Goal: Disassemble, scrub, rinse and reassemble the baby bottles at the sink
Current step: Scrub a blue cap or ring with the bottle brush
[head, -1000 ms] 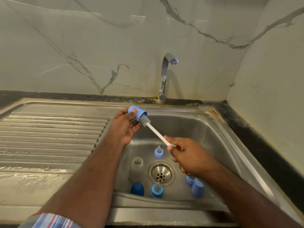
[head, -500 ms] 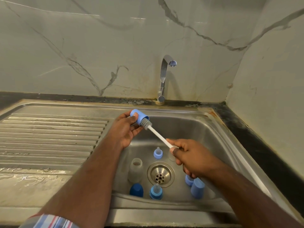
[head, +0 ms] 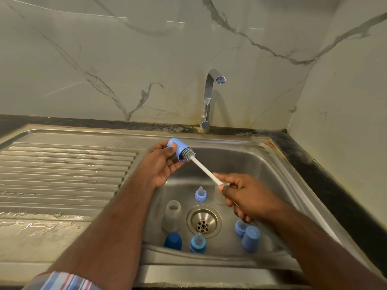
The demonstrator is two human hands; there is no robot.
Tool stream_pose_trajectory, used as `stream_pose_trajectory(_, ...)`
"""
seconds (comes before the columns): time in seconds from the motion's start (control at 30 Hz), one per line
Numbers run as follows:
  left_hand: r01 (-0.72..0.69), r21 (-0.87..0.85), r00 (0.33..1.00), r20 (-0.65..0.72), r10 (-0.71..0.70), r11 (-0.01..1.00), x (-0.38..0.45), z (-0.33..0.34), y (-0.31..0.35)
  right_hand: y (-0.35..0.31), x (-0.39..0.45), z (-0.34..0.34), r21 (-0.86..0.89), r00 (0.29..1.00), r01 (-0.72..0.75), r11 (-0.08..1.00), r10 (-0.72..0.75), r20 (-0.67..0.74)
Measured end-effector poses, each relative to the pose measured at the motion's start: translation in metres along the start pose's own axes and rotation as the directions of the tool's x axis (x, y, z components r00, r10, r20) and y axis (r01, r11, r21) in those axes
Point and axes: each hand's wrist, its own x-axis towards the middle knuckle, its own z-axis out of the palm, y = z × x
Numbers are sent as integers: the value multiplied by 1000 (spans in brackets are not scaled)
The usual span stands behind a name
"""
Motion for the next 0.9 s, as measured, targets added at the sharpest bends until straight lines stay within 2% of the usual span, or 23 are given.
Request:
stream_pose_trajectory(0.07, 25, 6, 999, 29, -26, 1000, -1, 2, -1, 0, 4, 8, -36, 999, 40, 999, -41, -36)
stream_pose_trajectory(0.2, 43, 6, 999, 33, -43, 999, 0, 1, -1, -1, 3, 17, -72, 996, 87, 994, -86, 18)
stream_pose_trajectory(0.3, 17, 15, 999, -30, -17, 1000, 3, 0, -1, -2, 0, 7, 12, 997, 39, 999, -39, 64)
stream_pose_trajectory(0.43, -28, -38, 986, -163, 21, 999, 6, -4, 2, 0, -4, -5, -5, 994, 12, 1000, -11, 113)
stream_pose_trajectory(0.6, -19, -43, 982, -189, 11, 999, 5, -7, 2, 1, -5, -14, 28, 997, 74, 997, -74, 10)
stream_pose_trajectory(0.67, 20, -32, 985, -173, -25, 999, 3, -4, 1, 3, -1, -12, -46, 991, 125, 991, -127, -52)
stream_pose_trajectory(0.77, 87, -47, 988, -120, -92, 995, 1, -1, 2, 9, 7, -5, -262, 985, 148, 954, -165, -43)
stream_pose_trajectory(0.9, 113, -64, 991, -65, -117, 992, -2, 3, 1, 10, 19, -9, -342, 977, 119, 932, -171, -126)
